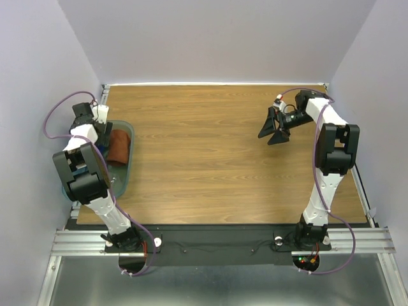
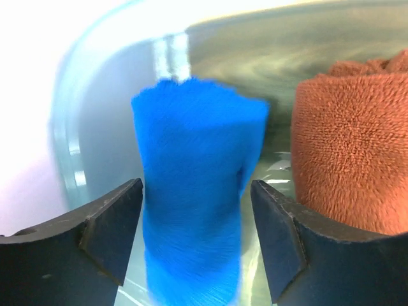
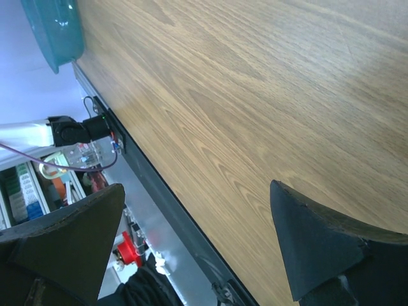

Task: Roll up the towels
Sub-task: Place the rolled towel into the container

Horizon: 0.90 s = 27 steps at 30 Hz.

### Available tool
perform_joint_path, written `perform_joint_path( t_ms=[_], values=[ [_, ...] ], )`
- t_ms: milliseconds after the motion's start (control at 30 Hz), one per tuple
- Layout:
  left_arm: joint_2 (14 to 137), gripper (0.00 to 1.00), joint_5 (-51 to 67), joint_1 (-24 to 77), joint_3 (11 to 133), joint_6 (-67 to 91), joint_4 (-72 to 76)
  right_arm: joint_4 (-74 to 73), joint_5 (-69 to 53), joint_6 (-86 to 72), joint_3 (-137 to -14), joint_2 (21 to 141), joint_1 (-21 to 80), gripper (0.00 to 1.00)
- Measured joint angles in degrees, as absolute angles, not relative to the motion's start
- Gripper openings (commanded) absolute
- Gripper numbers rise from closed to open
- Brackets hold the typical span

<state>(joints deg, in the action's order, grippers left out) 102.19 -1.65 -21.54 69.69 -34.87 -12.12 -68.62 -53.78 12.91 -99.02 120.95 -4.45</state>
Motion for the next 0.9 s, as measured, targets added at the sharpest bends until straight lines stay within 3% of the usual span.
perform_joint_path(
  t_ms=[267, 433, 467, 500, 533, 733, 900],
  values=[
    [98.4, 0.82, -1.3, -21.5, 78.5, -34.7, -18.9, -69.1, -54.6, 13.5, -99.7, 120.4, -4.4, 1.00],
    [95.6, 0.83, 2.4, -20.0, 91.8, -33.4, -27.6, -69.4, -54.4, 14.3, -99.7, 117.3, -4.4, 1.00],
    [95.0, 0.87, 3.0, -19.1, 94.1, -32.9, -28.6, -69.4, -54.4, 14.4, -99.7, 116.5, -4.4, 1.00],
    [94.2, 0.99, 3.3, -17.8, 95.8, -32.3, -29.2, -69.3, -54.2, 14.4, -99.7, 115.4, -4.4, 1.00],
    [93.5, 0.99, 3.7, -16.5, 96.9, -31.7, -29.7, -69.0, -53.8, 14.4, -99.7, 113.9, -4.4, 1.00],
    [87.1, 0.99, 7.4, 0.4, 96.1, -25.9, -29.7, -63.2, -50.2, 12.9, -96.2, 103.7, -4.4, 1.00],
    [84.8, 0.99, 9.4, 13.0, 85.7, -20.3, -24.8, -52.6, -43.4, 7.9, -84.0, 91.8, -4.4, 1.00]
  ],
)
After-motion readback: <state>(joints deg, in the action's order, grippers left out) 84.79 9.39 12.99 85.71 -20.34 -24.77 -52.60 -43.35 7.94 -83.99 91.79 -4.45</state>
